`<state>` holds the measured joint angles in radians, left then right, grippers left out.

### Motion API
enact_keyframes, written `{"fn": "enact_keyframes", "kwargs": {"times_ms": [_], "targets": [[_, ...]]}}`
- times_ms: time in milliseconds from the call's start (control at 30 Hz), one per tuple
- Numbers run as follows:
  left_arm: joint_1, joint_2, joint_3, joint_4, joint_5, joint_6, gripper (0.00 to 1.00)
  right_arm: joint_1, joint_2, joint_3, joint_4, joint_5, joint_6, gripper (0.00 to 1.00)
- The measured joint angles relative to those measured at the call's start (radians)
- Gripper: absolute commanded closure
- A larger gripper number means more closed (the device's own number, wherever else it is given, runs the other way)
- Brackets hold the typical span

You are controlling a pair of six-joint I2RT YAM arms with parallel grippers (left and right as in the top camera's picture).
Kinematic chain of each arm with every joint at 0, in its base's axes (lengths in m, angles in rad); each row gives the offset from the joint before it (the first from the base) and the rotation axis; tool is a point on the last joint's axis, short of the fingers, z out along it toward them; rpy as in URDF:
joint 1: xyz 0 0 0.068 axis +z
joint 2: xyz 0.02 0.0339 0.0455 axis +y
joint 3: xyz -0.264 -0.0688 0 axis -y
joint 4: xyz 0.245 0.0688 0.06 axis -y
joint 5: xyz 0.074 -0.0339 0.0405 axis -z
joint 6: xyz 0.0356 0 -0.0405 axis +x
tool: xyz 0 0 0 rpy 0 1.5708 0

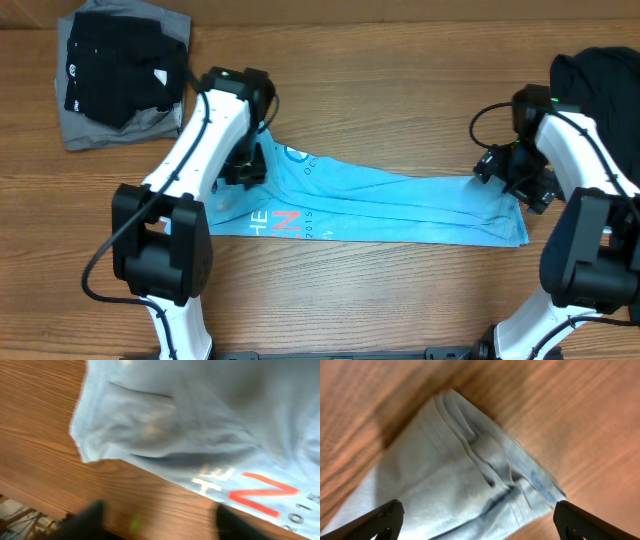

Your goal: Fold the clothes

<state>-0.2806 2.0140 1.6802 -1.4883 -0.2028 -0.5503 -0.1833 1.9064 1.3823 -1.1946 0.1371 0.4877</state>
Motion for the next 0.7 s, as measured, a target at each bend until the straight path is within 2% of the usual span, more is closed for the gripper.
{"fn": "enact_keyframes", "kwargs": {"times_ms": [167,467,700], "targets": [[-0.023,0.001,0.0,0.02,0.012,0.002,0.0,-0.068,0.0,-0.035,0.107,-0.098,-0.101,0.0],[-0.021,0.001,0.0,0.021,0.012,0.003,0.0,-0.196,0.0,-0.129,0.184,-0.204,-0.193,0.0],[-0.021,0.001,0.0,0.035,0.012,0.003,0.0,-0.213,-0.013,-0.203,0.264,-0.352,-0.3,0.0]]}}
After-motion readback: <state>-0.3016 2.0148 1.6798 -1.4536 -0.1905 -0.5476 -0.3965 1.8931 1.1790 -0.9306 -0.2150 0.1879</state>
